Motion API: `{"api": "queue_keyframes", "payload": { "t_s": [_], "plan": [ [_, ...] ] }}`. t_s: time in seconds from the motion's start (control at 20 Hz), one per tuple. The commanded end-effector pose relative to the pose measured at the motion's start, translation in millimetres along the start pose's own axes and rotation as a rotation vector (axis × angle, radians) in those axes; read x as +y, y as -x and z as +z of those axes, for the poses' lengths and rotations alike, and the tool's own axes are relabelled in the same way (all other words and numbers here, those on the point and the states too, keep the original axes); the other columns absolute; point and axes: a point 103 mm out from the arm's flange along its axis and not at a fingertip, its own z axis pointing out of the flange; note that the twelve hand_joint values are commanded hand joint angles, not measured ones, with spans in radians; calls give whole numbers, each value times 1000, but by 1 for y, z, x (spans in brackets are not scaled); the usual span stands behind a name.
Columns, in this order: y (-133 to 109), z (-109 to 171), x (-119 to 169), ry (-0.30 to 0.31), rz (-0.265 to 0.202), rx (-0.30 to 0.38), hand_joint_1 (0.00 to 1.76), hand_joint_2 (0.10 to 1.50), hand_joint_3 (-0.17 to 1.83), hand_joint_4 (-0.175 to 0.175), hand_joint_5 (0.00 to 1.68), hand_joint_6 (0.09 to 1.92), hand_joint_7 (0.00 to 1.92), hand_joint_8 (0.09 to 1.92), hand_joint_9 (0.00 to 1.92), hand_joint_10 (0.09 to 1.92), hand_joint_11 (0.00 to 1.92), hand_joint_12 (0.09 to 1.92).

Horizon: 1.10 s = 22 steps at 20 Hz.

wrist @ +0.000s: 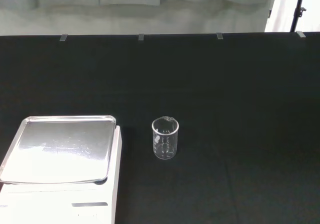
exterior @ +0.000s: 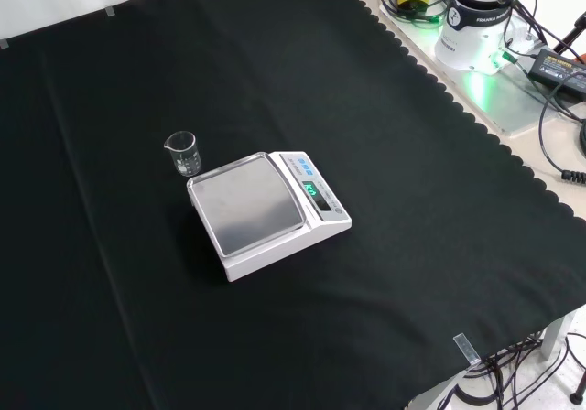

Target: Pick up the beaker.

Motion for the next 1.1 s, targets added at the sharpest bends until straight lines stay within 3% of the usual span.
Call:
{"api": "queue_keyframes", "payload": {
  "t_s": [0.05, 0.2, 0.6, 0.85, 1.1],
  "plan": [
    [0, 1, 2, 9, -1, -8, 184, 856, 483, -164, 0, 87, 0, 195, 0, 470, 74, 1396],
    [1, 5, 5, -2, 0, -9, 171, 928, 344, -165, 0, 87, 0, 144, 0, 430, 41, 1463],
    [7, 21, 20, -39, 8, -33, 180, 945, 303, -165, 0, 87, 0, 148, 0, 429, 47, 1472],
    [3, 46, 59, -73, 7, -40, 215, 957, 248, -160, 30, 87, 0, 230, 0, 418, 42, 1476],
    [-4, 74, 97, -113, -9, -56, 233, 961, 209, -156, 95, 87, 0, 184, 0, 229, 2, 1429]
  ]
}}
